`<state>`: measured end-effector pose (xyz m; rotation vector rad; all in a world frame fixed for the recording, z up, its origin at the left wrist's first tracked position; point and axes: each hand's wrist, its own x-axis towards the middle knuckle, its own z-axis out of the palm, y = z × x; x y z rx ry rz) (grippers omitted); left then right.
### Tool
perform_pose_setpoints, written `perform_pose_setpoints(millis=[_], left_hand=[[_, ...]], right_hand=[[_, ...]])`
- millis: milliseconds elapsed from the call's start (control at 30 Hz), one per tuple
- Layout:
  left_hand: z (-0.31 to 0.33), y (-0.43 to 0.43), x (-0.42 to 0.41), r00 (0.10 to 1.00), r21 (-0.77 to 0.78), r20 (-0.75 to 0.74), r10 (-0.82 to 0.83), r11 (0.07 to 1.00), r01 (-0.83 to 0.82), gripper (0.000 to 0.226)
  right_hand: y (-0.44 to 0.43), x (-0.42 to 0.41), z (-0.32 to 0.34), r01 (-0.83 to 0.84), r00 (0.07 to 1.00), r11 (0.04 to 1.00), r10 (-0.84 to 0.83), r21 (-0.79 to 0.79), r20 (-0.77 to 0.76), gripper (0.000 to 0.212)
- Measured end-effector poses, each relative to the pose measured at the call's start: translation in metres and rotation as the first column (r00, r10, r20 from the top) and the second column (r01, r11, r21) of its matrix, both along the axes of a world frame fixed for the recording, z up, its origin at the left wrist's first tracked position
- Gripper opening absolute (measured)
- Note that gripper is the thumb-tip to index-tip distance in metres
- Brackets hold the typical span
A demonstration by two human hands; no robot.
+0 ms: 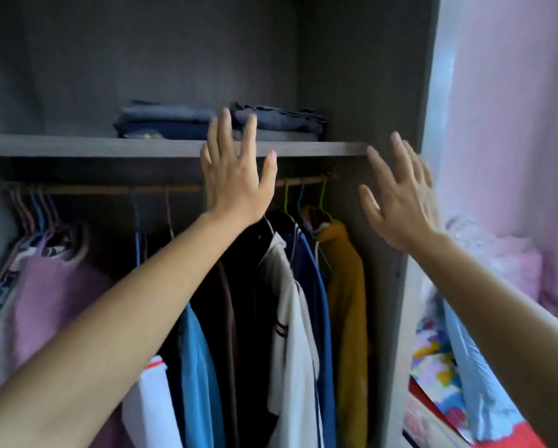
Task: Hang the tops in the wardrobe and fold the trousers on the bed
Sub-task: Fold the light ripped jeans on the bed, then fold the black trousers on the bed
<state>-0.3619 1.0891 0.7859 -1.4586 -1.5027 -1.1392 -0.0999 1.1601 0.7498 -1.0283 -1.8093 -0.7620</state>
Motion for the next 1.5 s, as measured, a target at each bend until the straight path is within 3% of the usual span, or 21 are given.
perform_pose_setpoints(millis=[133, 367, 567, 767, 867, 967, 1067, 1200, 1500], left_hand=[[-0.066, 0.001, 0.093, 0.997, -0.161, -0.026, -0.066, 0.985, 0.061, 0.065], [-0.123, 0.009, 0.280, 0.933, -0.218, -0.094, -0.347, 0.922, 0.321, 0.065], [-0.175, 0.027, 0.450, 0.801, -0.312, -0.156, -0.577, 0.799, 0.515, 0.068], [-0.233, 0.053, 0.635, 0.599, -0.438, -0.128, -0.791, 0.587, 0.681, 0.071], [-0.257, 0.067, 0.728, 0.499, -0.460, -0.103, -0.861, 0.486, 0.743, 0.071], [-0.273, 0.078, 0.812, 0.413, -0.525, -0.047, -0.910, 0.374, 0.764, 0.072], [-0.284, 0.089, 0.887, 0.315, -0.592, -0.022, -0.949, 0.266, 0.761, 0.075], [-0.295, 0.094, 0.975, 0.238, -0.700, -0.040, -0.970, 0.197, 0.687, 0.078], [-0.350, 0.083, 1.147, 0.151, -0.783, -0.017, -0.988, 0.107, 0.613, 0.079]], right_hand=[[-0.030, 0.106, -0.063, 0.144, 0.985, 0.977, -0.127, -0.154, 0.118, 0.064], [-0.093, 0.303, -0.119, 0.396, 0.918, 0.873, -0.371, -0.286, 0.140, 0.073], [-0.143, 0.443, -0.179, 0.554, 0.822, 0.732, -0.556, -0.398, 0.122, 0.079], [-0.186, 0.590, -0.233, 0.702, 0.679, 0.531, -0.701, -0.474, 0.220, 0.083], [-0.206, 0.671, -0.244, 0.787, 0.560, 0.401, -0.783, -0.469, 0.270, 0.083], [-0.223, 0.743, -0.246, 0.830, 0.420, 0.228, -0.855, -0.509, 0.303, 0.085], [-0.235, 0.804, -0.250, 0.827, 0.332, 0.126, -0.896, -0.548, 0.296, 0.087], [-0.252, 0.863, -0.266, 0.793, 0.223, 0.044, -0.949, -0.607, 0.223, 0.088], [-0.278, 1.010, -0.323, 0.749, 0.130, -0.055, -0.965, -0.660, 0.228, 0.087]])
